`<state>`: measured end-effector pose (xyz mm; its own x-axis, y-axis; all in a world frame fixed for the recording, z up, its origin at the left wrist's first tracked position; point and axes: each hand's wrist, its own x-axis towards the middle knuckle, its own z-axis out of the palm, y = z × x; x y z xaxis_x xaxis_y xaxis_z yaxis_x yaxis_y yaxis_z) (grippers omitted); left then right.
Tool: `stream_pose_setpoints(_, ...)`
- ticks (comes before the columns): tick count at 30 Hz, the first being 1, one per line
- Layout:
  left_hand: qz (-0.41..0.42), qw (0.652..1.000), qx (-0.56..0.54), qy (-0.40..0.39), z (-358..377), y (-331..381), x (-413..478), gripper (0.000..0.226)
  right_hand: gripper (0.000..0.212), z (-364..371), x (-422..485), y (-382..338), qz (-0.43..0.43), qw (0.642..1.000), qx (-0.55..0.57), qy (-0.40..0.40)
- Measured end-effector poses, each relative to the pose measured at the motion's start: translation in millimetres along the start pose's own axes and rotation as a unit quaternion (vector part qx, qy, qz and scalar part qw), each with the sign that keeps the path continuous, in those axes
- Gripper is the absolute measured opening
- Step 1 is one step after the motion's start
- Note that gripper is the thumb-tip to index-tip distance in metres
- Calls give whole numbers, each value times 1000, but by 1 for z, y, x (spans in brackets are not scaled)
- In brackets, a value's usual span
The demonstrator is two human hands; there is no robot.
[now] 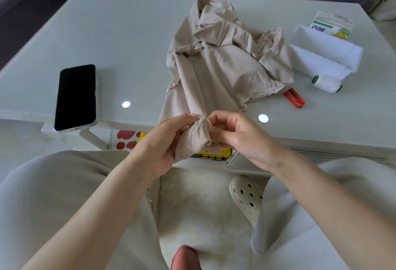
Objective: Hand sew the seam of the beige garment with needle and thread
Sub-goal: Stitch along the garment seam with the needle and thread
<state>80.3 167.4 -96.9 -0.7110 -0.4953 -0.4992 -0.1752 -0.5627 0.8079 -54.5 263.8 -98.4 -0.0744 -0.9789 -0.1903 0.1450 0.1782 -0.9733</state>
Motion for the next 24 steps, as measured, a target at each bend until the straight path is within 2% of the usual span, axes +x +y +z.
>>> stream_pose_setpoints(5, 3, 1000, 6, 1, 4, 1, -2, 18, 8, 2, -1, 2, 2, 999, 35, 4)
stream_pose_setpoints(8, -2, 1000, 8, 1, 3, -1, -2, 33, 10, 3, 0, 4, 2, 999, 37, 14)
stream_pose_setpoints(12, -1, 1000, 1, 8, 0, 0, -2, 22, 14, 2, 2, 7, 18, 999, 38, 19)
stream_pose_setpoints(14, 0, 1000, -19, -10, -2, 1, -1, 27, 11, 3, 2, 6, 24, 999, 42, 21)
stream_pose_setpoints(19, 21, 999, -9, -36, -2, 3, -3, 41, 21, 4, 2, 4, 31, 997, 57, 31)
stream_pose_setpoints(24, 32, 999, 28, -22, -1, 1, -4, 32, 19, 3, 2, 6, 32, 996, 73, 31)
